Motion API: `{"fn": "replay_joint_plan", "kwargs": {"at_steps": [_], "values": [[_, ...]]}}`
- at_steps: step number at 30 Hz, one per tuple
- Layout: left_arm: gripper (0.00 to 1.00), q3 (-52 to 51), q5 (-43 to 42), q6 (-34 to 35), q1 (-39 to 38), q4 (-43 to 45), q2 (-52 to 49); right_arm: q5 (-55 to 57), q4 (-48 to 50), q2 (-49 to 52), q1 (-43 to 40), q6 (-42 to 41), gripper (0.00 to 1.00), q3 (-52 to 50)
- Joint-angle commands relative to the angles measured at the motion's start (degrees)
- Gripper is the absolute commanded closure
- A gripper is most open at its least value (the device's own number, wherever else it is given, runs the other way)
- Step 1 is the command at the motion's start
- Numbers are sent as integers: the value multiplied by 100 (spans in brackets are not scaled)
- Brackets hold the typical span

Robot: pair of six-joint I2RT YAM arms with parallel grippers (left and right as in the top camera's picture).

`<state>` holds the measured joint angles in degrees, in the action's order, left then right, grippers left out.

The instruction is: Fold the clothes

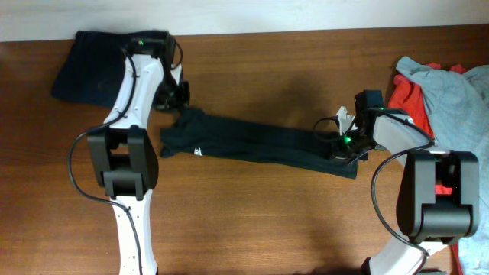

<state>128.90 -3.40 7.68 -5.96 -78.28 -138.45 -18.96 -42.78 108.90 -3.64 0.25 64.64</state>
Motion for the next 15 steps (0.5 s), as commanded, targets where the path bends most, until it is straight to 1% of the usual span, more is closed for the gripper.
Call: {"fn": "replay_joint_plan", "kwargs": {"at_steps": [1, 3, 4, 10, 12, 14, 15], "values": [[60, 645, 127, -184, -90, -179, 81, 461, -81, 109, 35, 33, 96, -232], [52, 702, 125, -450, -160, -166, 81, 459, -68, 109, 35, 33, 96, -232], [51, 702, 125, -638, -210, -166, 76, 459, -63, 109, 35, 33, 96, -232], [51, 691, 133, -1294, -529, -205, -96, 459, -42, 109, 35, 13, 96, -232], [51, 691, 249, -1521, -647, -221, -142, 459, -44, 109, 35, 13, 96, -232], [51, 691, 490, -1534, -741, -210, -160, 461, -48, 109, 35, 15, 96, -232], [54, 691, 560, -1554, -780, -201, -160, 459, -48, 109, 35, 15, 96, -232]]}}
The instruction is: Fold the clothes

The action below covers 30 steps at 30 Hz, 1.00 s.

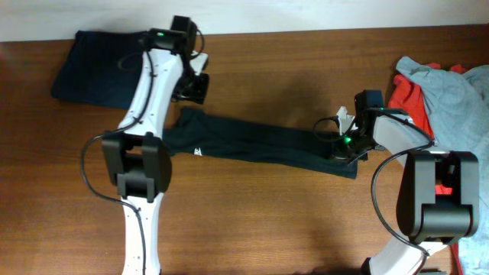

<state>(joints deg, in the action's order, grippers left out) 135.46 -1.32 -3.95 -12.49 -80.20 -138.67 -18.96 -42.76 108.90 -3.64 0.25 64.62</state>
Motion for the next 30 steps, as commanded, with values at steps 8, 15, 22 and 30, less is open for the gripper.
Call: {"fn": "replay_joint_plan", "kwargs": {"at_steps": [8, 15, 22, 30], "values": [[58, 35, 828, -389, -304, -107, -256, 461, -48, 109, 35, 13, 96, -229], [63, 33, 824, -382, -317, -90, -562, 461, -48, 109, 35, 13, 96, -232], [64, 33, 824, -341, -317, 28, -610, 461, -46, 109, 35, 15, 96, -232], [64, 33, 835, -280, -317, 74, -953, 463, -24, 109, 35, 15, 96, -232]]}}
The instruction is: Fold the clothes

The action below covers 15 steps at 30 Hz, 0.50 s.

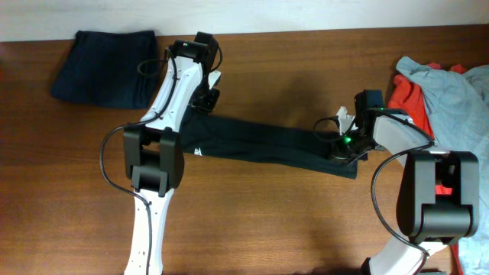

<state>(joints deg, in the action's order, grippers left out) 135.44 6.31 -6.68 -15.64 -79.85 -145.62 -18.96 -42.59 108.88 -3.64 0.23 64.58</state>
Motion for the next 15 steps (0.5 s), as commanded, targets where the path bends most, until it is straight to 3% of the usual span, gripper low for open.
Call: {"fn": "replay_joint_plan", "kwargs": {"at_steps": [1, 4, 7, 15], "values": [[64, 35, 133, -4, -2, 57, -258, 463, -42, 111, 35, 17, 96, -227], [75, 61, 769, 280, 11, 92, -254, 463, -42, 111, 35, 17, 96, -227], [81, 61, 776, 345, 20, 90, -254, 463, -42, 111, 35, 17, 96, -227], [85, 96, 1003, 765, 142, 162, -254, 463, -42, 111, 35, 17, 96, -227]]}}
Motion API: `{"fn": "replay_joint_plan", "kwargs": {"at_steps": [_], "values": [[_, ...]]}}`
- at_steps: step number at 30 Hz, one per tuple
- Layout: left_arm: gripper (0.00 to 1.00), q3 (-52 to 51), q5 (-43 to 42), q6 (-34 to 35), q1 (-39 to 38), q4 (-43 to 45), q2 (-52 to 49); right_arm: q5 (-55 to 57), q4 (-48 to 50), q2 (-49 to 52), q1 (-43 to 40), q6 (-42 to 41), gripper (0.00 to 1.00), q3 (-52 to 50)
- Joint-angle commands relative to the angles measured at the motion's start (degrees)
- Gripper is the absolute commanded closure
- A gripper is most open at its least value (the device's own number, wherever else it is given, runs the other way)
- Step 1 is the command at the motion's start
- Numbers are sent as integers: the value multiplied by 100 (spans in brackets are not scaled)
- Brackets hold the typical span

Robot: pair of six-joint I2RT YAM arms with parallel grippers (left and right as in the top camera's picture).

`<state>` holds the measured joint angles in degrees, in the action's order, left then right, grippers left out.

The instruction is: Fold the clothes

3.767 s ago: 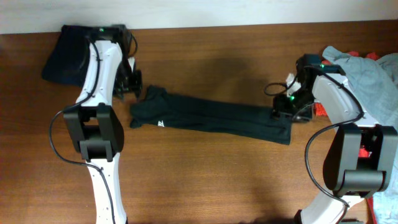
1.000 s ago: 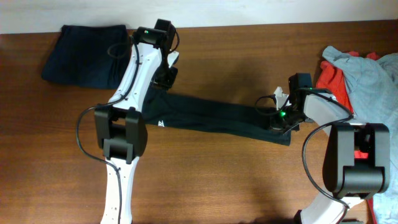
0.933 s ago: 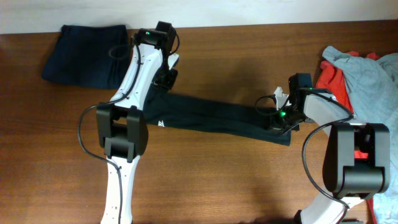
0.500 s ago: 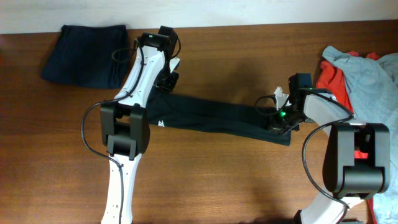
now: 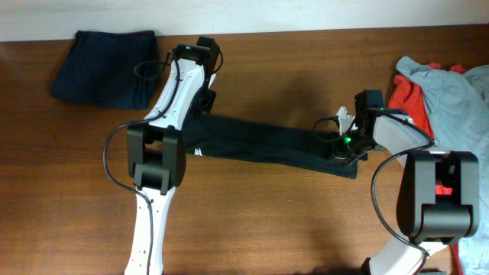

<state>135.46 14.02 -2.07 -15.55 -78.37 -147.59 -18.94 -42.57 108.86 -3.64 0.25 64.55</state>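
A long dark green garment (image 5: 267,147) lies stretched across the middle of the table. Its left end is gathered up at my left gripper (image 5: 205,101), which is shut on it near the table's back. The garment's right end sits under my right gripper (image 5: 341,145), which is shut on that end low on the table. Both sets of fingers are largely hidden by the wrists in the overhead view. A small white tag (image 5: 198,153) shows on the garment's lower left edge.
A folded navy garment (image 5: 105,67) lies at the back left corner. A pile of red and grey-blue clothes (image 5: 443,80) fills the right edge behind the right arm. Bare wood (image 5: 267,221) spreads along the front of the table.
My left gripper has shifted very slightly, and the garment's left end has drawn in a little further with it. The right gripper has not moved.
My left gripper was at the garment's bunched left end beside the folded navy piece. At each later moment it stood further right, the garment's left end shifted with it. The right gripper has stayed on the right end throughout.
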Motion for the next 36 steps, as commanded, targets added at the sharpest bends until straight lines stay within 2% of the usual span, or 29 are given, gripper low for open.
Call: {"fn": "replay_joint_plan", "kwargs": {"at_steps": [1, 8, 13, 24, 27, 30, 33, 36], "values": [[85, 116, 234, 378, 179, 11, -57, 461, -44, 114, 35, 15, 96, -225], [84, 201, 90, 669, 599, -9, -59, 461, -44, 114, 35, 15, 96, -225], [78, 201, -186, 680, 953, -46, -57, 463, -44, 114, 35, 15, 96, -225], [78, 203, -546, 693, 1591, -400, -57, 461, -44, 114, 35, 15, 96, -225], [79, 278, -592, 986, 1685, -525, -57, 461, -44, 114, 35, 15, 96, -225], [79, 570, -1073, 997, 1700, -603, -48, 461, -26, 114, 35, 15, 96, -225], [78, 1032, -1902, 994, 1646, -546, -48, 461, -13, 114, 35, 15, 96, -225], [71, 1117, -2660, 997, 1593, -238, -48, 461, 4, 114, 35, 13, 96, -225]]}}
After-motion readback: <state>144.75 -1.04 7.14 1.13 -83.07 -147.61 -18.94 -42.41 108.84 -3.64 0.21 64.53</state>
